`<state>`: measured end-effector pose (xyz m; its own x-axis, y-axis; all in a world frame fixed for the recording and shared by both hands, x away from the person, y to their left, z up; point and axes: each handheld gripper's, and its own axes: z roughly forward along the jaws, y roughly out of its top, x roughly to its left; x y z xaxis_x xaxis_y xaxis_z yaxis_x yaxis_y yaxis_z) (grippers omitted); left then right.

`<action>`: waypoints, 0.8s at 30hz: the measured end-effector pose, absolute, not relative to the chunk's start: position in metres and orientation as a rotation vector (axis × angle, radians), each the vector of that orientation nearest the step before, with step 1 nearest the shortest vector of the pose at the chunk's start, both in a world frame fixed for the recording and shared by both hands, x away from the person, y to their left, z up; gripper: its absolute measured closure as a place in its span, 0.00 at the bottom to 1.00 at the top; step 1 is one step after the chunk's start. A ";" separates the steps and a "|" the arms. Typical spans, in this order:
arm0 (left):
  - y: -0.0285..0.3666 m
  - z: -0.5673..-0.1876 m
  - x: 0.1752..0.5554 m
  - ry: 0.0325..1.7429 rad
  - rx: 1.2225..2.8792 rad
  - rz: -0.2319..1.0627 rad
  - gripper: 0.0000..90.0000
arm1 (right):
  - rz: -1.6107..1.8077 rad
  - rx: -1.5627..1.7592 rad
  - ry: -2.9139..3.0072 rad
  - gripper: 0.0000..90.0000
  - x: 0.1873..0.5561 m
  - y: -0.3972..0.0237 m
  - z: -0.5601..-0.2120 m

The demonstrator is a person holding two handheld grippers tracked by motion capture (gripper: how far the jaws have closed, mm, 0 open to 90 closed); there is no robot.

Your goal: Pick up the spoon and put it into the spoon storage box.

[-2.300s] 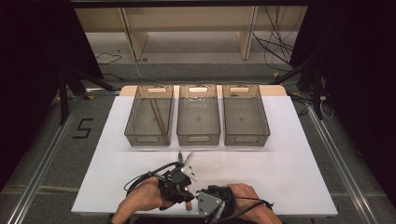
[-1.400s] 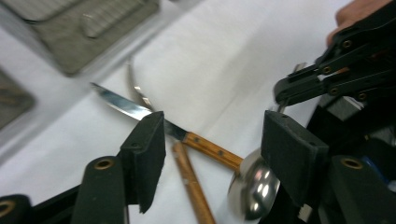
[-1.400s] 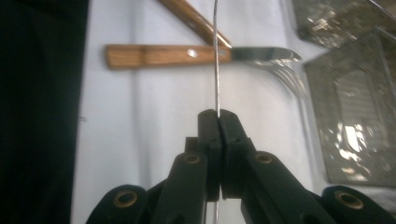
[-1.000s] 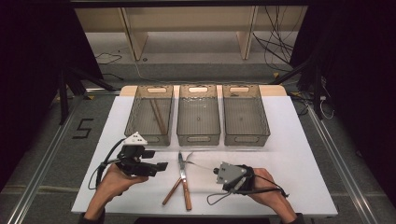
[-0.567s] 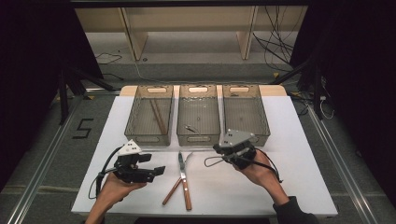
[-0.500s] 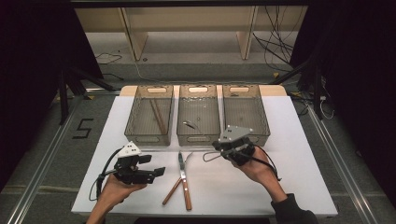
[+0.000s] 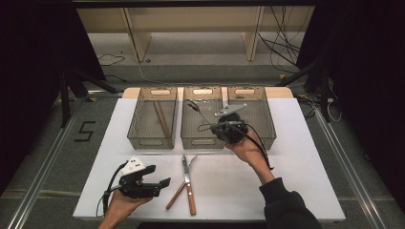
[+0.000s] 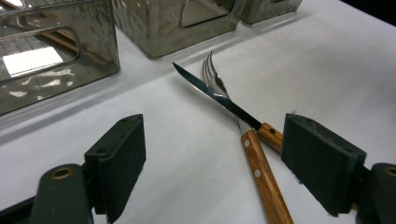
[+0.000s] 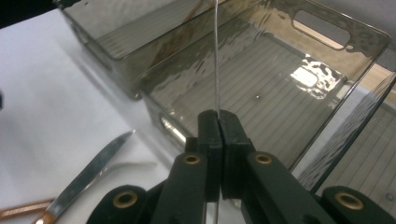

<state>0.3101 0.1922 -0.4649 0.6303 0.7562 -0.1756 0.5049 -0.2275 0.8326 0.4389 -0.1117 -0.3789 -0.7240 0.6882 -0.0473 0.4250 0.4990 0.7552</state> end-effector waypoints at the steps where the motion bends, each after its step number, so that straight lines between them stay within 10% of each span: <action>1: 0.192 -0.465 0.309 0.999 1.880 0.334 0.24 | 1.069 0.945 2.400 1.00 0.443 -0.110 -0.379; 24: 0.191 -0.471 0.303 0.985 1.865 0.368 0.24 | 0.946 1.194 2.367 0.99 0.503 -0.089 -0.399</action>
<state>0.3032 0.1911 -0.4713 0.6289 0.7614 -0.1571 0.4723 -0.2137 0.8552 0.5026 -0.0891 -0.3986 -0.5963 0.8027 0.0076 0.5868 0.4294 0.6865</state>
